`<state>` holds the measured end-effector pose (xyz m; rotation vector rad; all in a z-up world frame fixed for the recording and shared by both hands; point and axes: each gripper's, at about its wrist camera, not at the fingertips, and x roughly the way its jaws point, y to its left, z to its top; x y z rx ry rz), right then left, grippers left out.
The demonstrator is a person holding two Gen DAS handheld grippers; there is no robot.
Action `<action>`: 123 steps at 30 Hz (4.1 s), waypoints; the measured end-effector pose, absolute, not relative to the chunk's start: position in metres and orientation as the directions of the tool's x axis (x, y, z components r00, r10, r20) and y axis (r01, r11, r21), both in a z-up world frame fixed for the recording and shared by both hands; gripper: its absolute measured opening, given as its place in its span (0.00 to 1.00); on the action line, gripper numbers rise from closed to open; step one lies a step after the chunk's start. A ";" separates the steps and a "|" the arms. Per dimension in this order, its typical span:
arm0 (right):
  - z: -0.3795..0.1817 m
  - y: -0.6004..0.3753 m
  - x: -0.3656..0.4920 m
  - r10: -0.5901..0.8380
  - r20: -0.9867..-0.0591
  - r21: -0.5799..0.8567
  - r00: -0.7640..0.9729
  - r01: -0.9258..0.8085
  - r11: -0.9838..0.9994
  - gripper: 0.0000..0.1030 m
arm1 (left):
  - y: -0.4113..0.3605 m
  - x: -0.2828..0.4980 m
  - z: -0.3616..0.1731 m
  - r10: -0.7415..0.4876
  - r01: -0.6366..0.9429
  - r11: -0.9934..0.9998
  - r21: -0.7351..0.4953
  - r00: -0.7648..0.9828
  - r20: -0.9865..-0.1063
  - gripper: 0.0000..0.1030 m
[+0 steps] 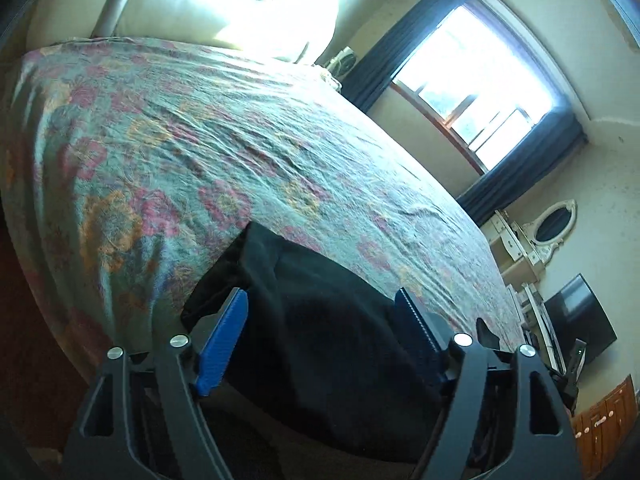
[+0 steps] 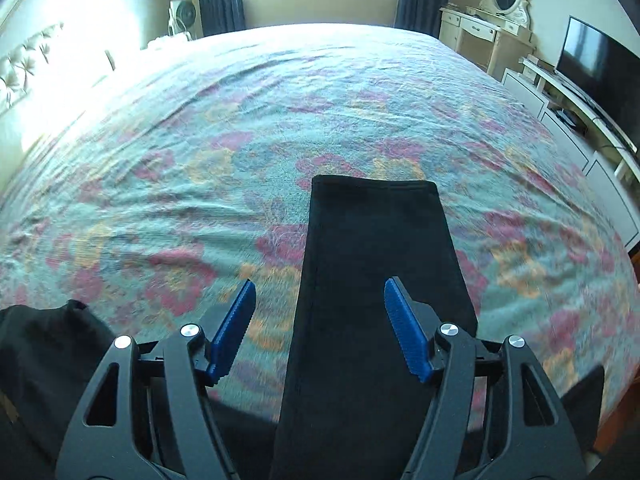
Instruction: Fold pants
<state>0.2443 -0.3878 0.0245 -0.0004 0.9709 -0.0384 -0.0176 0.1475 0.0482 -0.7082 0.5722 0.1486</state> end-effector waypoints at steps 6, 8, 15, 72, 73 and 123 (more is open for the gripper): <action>-0.036 -0.357 0.314 -0.201 -0.885 -0.235 0.420 -0.030 0.971 0.63 | 0.185 -0.027 0.031 0.057 -0.471 0.722 -0.507 0.771 -0.635 0.74; -0.046 -0.363 0.319 -0.161 -0.911 -0.188 0.380 -0.035 0.982 0.44 | 0.185 -0.023 0.019 0.029 -0.489 0.715 -0.500 0.735 -0.677 0.75; 0.002 -0.417 0.282 -0.131 -0.871 -0.140 0.473 0.017 0.990 0.06 | 0.144 -0.003 -0.002 -0.131 -0.425 0.717 -0.553 0.698 -0.704 0.75; -0.073 -0.716 -0.050 0.245 -0.588 0.774 0.771 0.448 0.448 0.49 | -0.216 0.043 -0.058 -0.852 -0.095 0.443 -0.892 0.264 -0.452 0.75; -0.073 -0.716 -0.050 0.246 -0.586 0.776 0.772 0.448 0.444 0.49 | -0.216 0.045 -0.059 -0.849 -0.093 0.444 -0.891 0.273 -0.452 0.75; -0.094 -0.766 -0.090 0.290 -0.435 0.876 0.852 0.327 0.355 0.71 | -0.115 0.059 -0.004 -0.676 0.135 0.690 -0.711 0.471 -0.566 0.76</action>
